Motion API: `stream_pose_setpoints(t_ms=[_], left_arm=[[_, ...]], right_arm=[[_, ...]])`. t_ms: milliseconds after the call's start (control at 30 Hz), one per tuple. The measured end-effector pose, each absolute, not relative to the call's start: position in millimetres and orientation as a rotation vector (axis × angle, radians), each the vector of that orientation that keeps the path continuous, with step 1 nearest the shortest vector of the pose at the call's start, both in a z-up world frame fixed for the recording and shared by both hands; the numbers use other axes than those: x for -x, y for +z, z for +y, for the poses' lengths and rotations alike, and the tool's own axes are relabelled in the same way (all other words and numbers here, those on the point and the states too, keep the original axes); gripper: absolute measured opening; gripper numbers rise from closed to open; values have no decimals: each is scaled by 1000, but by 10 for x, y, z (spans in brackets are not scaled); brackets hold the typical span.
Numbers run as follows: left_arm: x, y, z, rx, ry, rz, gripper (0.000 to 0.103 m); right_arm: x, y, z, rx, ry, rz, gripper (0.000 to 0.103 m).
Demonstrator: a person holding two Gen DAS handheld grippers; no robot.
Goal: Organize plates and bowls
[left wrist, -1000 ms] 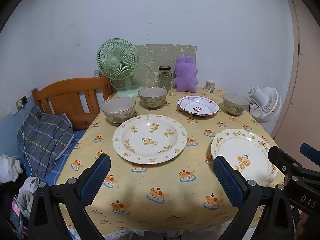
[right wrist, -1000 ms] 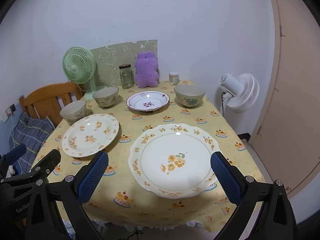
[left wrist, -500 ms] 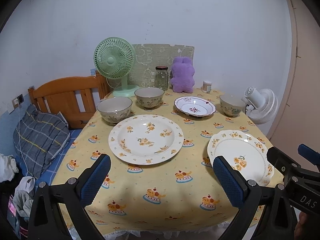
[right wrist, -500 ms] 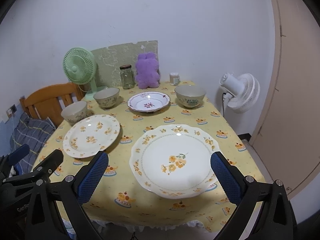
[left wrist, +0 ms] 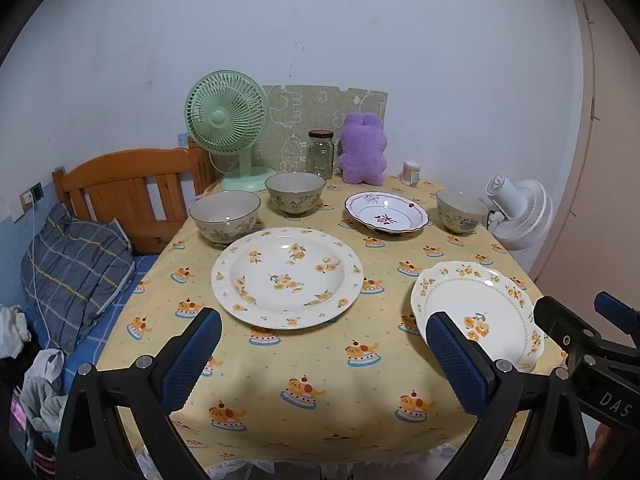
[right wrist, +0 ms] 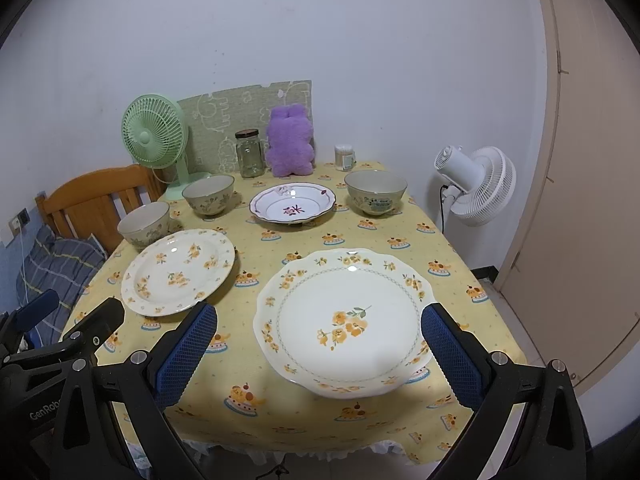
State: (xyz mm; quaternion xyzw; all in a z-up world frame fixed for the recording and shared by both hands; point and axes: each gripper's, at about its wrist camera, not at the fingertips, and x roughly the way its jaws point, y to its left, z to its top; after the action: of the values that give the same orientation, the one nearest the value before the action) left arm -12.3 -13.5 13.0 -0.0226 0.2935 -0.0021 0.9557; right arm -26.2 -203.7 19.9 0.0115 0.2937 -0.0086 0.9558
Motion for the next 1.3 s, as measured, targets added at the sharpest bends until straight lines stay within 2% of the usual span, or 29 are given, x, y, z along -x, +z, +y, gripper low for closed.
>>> stream_pose_setpoints(t_ms=[1300], left_arm=[[105,66,-70,54,-3,595,103]], right_arm=[[245,155,-2038,-24,-19,604,103]])
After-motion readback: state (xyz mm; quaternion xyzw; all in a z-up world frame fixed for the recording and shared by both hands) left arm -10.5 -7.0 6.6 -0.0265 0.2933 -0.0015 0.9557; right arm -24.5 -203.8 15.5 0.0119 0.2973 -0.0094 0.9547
